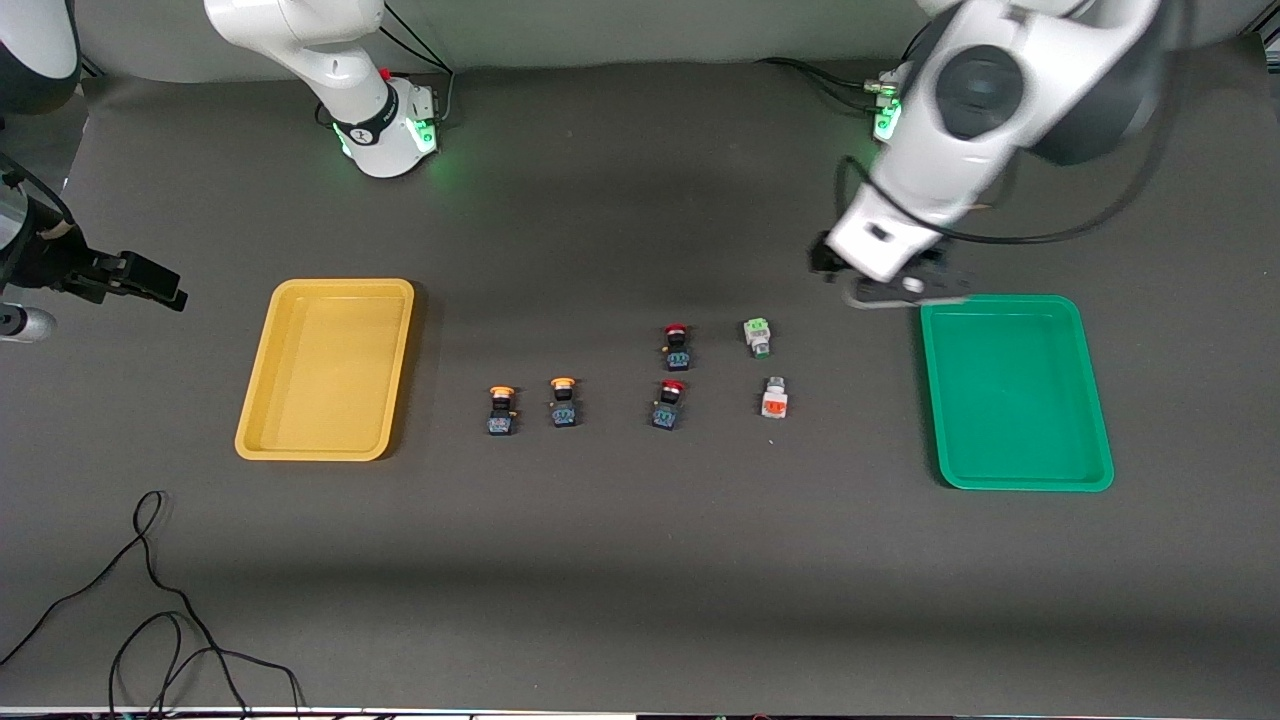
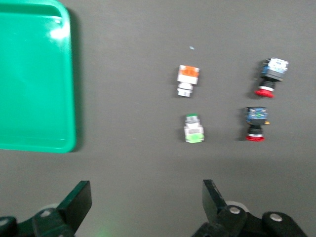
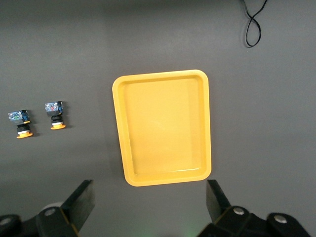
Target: Place green and yellow buttons in trays
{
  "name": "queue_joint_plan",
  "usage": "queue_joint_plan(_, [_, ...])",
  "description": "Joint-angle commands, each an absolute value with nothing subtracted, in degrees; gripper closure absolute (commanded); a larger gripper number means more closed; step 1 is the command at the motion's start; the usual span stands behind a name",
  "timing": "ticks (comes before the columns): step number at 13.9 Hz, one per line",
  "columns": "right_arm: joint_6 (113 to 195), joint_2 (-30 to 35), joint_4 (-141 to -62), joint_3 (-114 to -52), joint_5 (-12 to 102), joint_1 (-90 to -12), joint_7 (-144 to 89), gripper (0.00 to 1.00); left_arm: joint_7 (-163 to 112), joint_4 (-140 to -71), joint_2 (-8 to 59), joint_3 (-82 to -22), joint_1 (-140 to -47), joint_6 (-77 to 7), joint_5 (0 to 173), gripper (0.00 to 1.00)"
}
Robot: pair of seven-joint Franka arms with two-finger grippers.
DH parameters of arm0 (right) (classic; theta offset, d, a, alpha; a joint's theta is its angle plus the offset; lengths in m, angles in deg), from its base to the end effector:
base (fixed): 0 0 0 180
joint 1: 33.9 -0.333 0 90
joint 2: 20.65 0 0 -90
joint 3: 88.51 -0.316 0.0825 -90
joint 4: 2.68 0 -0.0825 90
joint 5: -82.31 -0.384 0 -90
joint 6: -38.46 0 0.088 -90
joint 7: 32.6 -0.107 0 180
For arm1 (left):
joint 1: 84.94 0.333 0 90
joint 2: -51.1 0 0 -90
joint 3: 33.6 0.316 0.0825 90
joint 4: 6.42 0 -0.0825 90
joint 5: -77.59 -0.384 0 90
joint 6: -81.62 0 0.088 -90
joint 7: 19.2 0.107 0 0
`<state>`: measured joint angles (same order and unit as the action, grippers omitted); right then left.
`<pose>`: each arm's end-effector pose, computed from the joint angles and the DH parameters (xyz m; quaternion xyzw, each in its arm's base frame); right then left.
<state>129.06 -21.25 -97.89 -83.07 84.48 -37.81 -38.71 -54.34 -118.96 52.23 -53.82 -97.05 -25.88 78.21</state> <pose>0.5486 -0.0189 0.5884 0.9971 -0.0657 -0.0342 0.0198 0.4592 -0.2927 0.4738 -0.9990 -0.0265 0.0298 0.0179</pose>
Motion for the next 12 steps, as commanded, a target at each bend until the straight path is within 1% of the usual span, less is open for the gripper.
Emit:
queue_joint_plan(1, [127.5, -19.9, -96.9, -83.3, 84.6, -38.5, -38.1, 0.00, -62.1, -120.9, 52.1, -53.0, -102.3, -29.6, 78.4, 0.00])
queue_joint_plan(4, [128.0, -16.4, -96.4, -83.3, 80.6, -40.9, -39.0, 0.00, -63.2, -122.5, 50.6, -53.0, -103.7, -33.4, 78.4, 0.00])
queue_joint_plan(6, [128.6, -14.2, -96.3, -83.5, 79.1, -42.7, -41.3, 0.00, -63.2, -125.2, 49.1, -53.0, -103.7, -38.2, 78.3, 0.00])
queue_joint_plan(10, [133.2, -8.7, -96.5, -83.4, 78.2, -48.1, -50.2, 0.00, -63.4, -128.3, 40.1, -52.9, -103.7, -48.8, 77.3, 0.00])
queue_joint_plan(12, [135.6, -5.0, -96.6, -83.4, 74.3, -49.1, -50.8, 0.00, -63.3, -129.4, 35.6, -52.8, -103.6, -53.7, 76.9, 0.00])
